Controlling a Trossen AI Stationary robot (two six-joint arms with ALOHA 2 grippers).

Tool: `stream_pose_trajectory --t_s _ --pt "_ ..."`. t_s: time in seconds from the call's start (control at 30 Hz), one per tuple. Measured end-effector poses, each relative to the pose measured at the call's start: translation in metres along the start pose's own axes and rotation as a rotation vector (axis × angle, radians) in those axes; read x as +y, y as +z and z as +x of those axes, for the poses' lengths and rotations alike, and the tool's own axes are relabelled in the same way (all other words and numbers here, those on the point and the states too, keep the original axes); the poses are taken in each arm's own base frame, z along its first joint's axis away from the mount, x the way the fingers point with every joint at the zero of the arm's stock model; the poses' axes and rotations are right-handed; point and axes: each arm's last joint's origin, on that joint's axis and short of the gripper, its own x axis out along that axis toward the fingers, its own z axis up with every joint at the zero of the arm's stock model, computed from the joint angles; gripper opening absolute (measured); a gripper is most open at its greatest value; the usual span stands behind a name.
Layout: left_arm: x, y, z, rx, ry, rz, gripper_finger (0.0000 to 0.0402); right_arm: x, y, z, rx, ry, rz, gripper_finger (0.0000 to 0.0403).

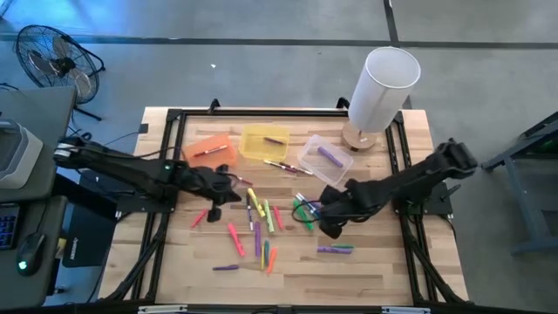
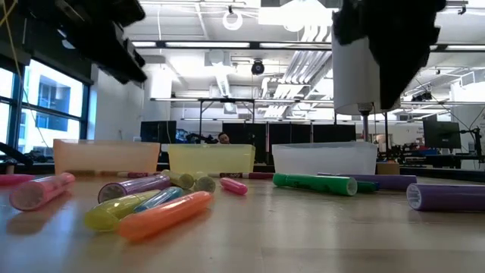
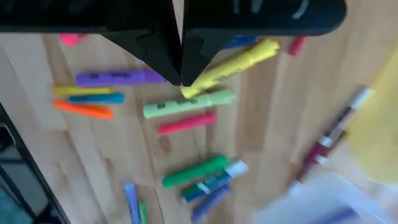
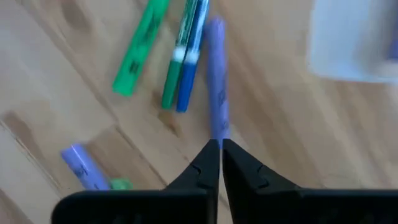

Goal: Pick & Place Markers
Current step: Put the top purple highlighter pen into the white bin

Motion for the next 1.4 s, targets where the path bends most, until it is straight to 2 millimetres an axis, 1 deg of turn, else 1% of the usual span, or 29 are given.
stream_pose_trajectory --t_s 0.13,0.27,0.37,0.5,0.63,0.77,0.9,1.1,1.3,1.4 --pt "0.002 -0.001 -0.019 -0.068 0.0 0.008 0.0 0.002 -0.002 0.026 0.055 -0.015 -0.054 0.0051" --pt "0.003 -0.005 -0.036 -0.093 -0.007 0.008 0.0 -0.002 -0.003 0.045 0.07 0.029 -0.067 0.01" --pt "0.003 -0.005 -0.047 -0.122 -0.021 -0.015 0.0 -0.005 -0.004 0.057 0.051 0.047 -0.078 0.0126" --pt "0.004 -0.007 -0.057 -0.139 -0.035 -0.041 0.0 -0.013 -0.008 0.071 0.058 0.054 -0.088 0.0137" --pt "0.004 -0.007 -0.058 -0.146 -0.044 -0.05 0.0 -0.022 -0.018 0.084 0.123 0.058 -0.07 0.0137" --pt "0.004 -0.006 -0.058 -0.146 -0.049 -0.05 0.0 -0.026 -0.025 0.093 0.116 0.069 -0.054 0.0137" --pt "0.004 -0.007 -0.058 -0.145 -0.05 -0.049 0.0 -0.026 -0.028 0.095 0.093 0.058 -0.061 0.0124" --pt "0.004 -0.009 -0.058 -0.12 -0.045 -0.048 0.0 -0.022 -0.025 0.092 0.055 0.047 -0.066 0.0063" --pt "0.004 -0.009 -0.058 -0.121 -0.046 -0.048 0.0 -0.02 -0.019 0.085 0.05 0.039 -0.057 0.0063" --pt "0.004 -0.009 -0.058 -0.121 -0.046 -0.048 0.0 -0.02 -0.014 0.072 0.039 0.036 -0.029 0.0063"
